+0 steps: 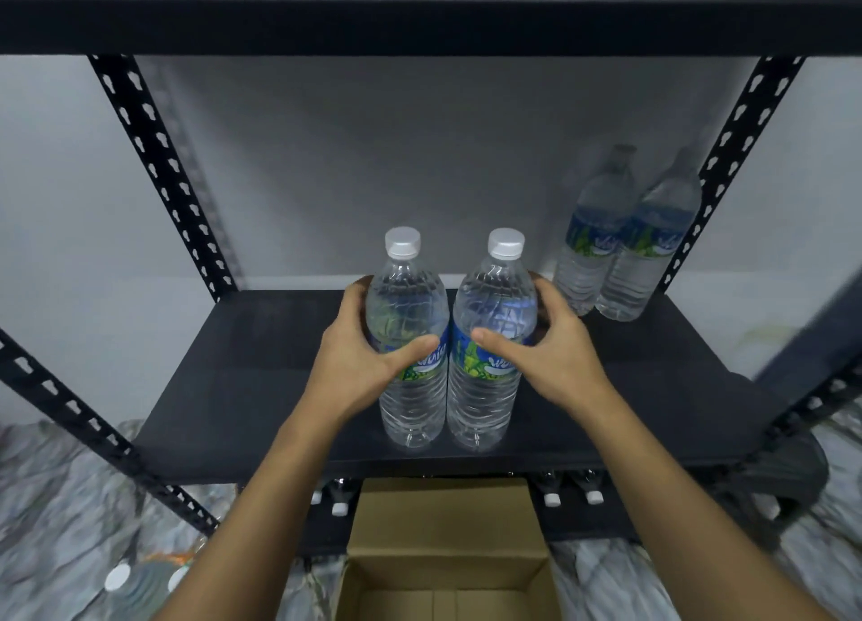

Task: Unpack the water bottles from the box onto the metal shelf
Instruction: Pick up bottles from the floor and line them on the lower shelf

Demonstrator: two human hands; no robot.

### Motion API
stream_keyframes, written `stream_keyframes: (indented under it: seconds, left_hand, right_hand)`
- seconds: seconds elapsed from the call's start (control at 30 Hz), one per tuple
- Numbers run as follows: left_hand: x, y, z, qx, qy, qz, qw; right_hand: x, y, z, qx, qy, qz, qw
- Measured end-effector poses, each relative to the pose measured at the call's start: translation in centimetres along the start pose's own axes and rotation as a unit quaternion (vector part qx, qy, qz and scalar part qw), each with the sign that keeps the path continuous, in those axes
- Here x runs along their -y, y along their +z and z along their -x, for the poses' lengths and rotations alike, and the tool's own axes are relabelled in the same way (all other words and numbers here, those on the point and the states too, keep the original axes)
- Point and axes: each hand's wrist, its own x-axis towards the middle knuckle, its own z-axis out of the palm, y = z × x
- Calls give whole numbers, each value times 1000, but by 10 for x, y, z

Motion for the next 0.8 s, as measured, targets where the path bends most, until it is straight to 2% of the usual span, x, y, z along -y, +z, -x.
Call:
stream_keyframes:
  seconds: [0.1,0.2,0.37,0.5,0.8]
  left_hand:
    - [32,12,18,22,-9,43,999]
    - [72,32,34,44,-41,79,995]
    - [114,55,45,58,-57,88,993]
    - [123,58,46,29,-67,80,994]
    - [126,59,45,27,-70,91,993]
  right_hand:
    - [-32,9,18,2,12,-28,1000]
    - [-75,23,37,12,60,-49,997]
    - [-132,42,51,51,107,-25,993]
    - [-141,46,45,37,109,-35,993]
    - [-144,48,49,14,111,-45,993]
